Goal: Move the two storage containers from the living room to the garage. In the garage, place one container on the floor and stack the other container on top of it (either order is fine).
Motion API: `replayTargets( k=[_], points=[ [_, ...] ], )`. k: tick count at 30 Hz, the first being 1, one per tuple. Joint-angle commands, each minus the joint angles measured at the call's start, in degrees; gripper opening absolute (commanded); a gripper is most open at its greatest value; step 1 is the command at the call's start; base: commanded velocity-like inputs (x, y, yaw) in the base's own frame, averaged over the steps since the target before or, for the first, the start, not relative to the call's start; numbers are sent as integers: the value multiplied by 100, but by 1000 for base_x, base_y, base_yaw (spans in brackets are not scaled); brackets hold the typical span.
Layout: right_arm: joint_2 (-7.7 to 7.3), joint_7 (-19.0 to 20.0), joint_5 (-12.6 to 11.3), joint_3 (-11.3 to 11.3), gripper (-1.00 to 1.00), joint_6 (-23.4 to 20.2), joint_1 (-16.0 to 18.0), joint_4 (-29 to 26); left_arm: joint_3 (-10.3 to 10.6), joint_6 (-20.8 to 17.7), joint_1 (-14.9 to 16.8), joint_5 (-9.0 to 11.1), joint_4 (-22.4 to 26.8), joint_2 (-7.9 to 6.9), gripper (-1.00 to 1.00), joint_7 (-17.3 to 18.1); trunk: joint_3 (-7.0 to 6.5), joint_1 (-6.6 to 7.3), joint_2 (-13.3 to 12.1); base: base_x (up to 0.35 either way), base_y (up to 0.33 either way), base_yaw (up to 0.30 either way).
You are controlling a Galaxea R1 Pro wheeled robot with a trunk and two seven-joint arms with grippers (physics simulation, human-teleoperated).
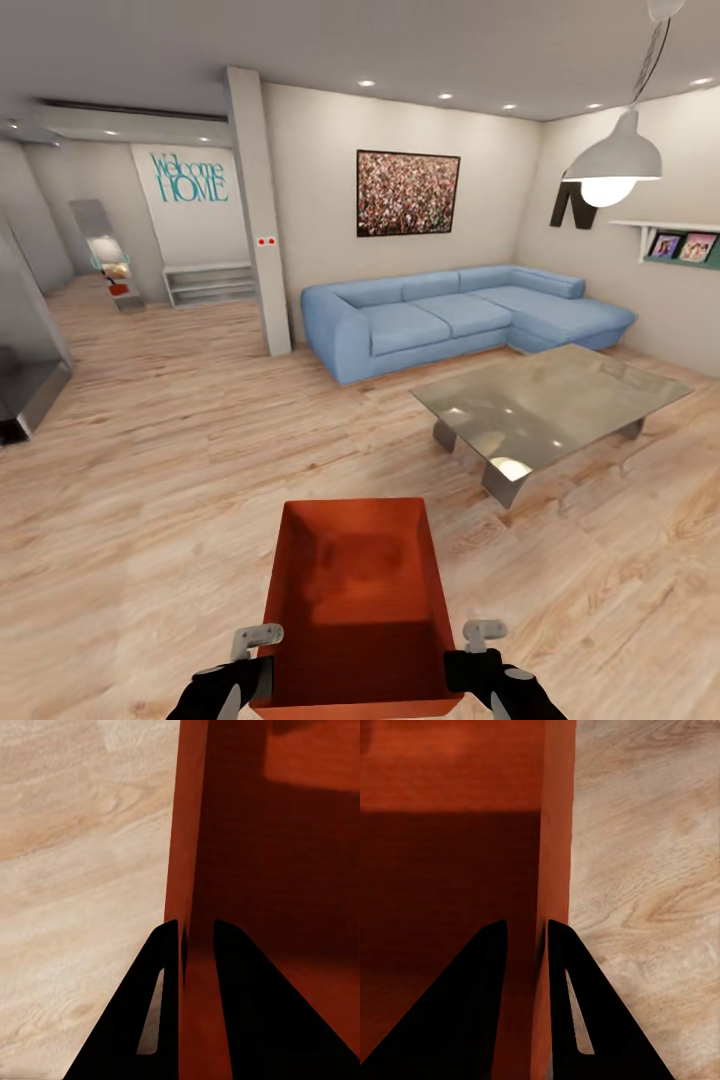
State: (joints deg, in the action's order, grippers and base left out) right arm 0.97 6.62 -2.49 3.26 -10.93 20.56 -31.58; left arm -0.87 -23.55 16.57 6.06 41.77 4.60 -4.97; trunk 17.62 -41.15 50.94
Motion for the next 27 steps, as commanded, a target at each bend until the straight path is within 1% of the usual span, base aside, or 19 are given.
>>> replayTargets(
  k=[1, 4, 12, 27],
  points=[
    [-9, -14, 30, -10, -100, -32, 1, 3, -27, -3, 5, -107, 24, -3, -100, -73, 3, -1, 5, 0, 0, 284],
    [-9, -12, 30, -13, -100, -26, 1, 3, -27, -1, 5, -109, 24, -3, -100, -72, -4, -1, 5, 0, 0, 216],
    [-9, -12, 30, -16, -100, -23, 1, 3, -27, 169, 5, -129, 7, -2, -100, -71, -7, -1, 5, 0, 0, 43],
    [-9, -8, 27, -19, -100, -23, 1, 3, -27, 176, 5, -131, 11, -3, -100, -68, -70, -1, 5, 0, 0, 256]
  ],
)
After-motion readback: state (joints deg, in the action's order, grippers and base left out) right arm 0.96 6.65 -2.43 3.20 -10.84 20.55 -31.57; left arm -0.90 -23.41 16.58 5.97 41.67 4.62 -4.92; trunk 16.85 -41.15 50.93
